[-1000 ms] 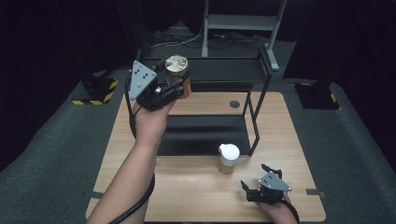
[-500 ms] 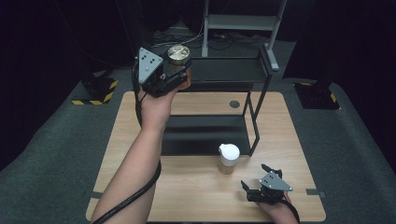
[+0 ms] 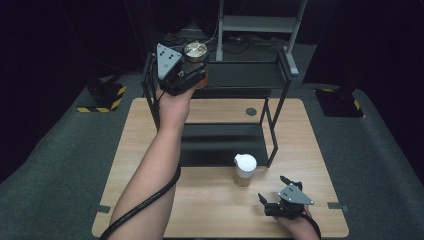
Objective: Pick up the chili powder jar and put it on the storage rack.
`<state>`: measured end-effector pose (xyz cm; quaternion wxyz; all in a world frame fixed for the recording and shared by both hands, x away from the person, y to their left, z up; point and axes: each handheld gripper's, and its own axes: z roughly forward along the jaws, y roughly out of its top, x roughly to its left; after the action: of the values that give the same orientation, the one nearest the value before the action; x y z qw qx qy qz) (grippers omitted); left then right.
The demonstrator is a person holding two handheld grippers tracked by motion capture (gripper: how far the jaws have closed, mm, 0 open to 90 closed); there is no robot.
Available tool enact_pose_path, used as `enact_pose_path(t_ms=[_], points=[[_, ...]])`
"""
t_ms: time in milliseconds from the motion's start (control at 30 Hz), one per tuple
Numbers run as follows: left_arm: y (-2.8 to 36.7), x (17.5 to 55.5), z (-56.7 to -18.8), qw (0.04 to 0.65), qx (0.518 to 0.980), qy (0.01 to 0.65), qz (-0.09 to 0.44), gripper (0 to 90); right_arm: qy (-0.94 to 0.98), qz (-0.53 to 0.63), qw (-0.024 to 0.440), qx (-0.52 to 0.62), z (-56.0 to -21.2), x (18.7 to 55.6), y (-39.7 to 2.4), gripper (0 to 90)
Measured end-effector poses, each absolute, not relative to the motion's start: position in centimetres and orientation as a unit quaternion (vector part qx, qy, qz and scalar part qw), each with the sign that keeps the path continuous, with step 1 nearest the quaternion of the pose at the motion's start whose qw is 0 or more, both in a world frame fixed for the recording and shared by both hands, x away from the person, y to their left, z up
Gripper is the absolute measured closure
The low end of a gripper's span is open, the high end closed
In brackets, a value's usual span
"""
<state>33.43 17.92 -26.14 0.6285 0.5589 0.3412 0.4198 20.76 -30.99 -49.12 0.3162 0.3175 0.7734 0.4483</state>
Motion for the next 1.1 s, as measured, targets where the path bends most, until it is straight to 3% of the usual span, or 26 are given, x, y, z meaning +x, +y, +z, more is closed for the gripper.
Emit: enact_pose_path(t_ms=[1100], points=[[17.5,35.1,-26.5,0.624,0.559,0.361,0.409,34.0,0.772,0.452,0.315,0.317,-49.2,20.8,-31.2,0.0]])
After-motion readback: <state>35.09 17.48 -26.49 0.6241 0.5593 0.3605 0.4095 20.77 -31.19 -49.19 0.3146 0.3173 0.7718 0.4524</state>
